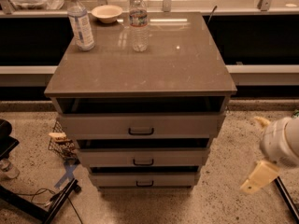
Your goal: Open bottom drawer
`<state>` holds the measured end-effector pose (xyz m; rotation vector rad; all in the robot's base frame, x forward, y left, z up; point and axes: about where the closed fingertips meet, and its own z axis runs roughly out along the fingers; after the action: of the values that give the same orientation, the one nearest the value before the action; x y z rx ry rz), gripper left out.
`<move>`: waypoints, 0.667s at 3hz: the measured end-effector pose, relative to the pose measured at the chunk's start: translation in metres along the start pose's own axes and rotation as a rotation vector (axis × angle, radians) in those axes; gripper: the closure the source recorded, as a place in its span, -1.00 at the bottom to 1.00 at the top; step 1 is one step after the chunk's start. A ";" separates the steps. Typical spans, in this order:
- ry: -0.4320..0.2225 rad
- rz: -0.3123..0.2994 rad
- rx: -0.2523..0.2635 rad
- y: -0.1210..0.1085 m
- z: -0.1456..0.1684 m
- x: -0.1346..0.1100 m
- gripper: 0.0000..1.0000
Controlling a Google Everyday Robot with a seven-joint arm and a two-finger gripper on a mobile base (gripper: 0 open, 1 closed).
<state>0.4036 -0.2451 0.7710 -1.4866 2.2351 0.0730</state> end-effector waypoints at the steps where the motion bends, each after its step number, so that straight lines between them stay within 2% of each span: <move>1: -0.133 -0.069 0.019 0.011 0.070 0.001 -1.00; 2: -0.193 -0.140 0.026 0.010 0.111 -0.016 -1.00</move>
Offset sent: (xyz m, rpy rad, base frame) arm 0.0566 0.0793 -0.1332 0.1517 -0.2028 0.2385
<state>0.4368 -0.1953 0.6759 -1.5481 1.9693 0.1369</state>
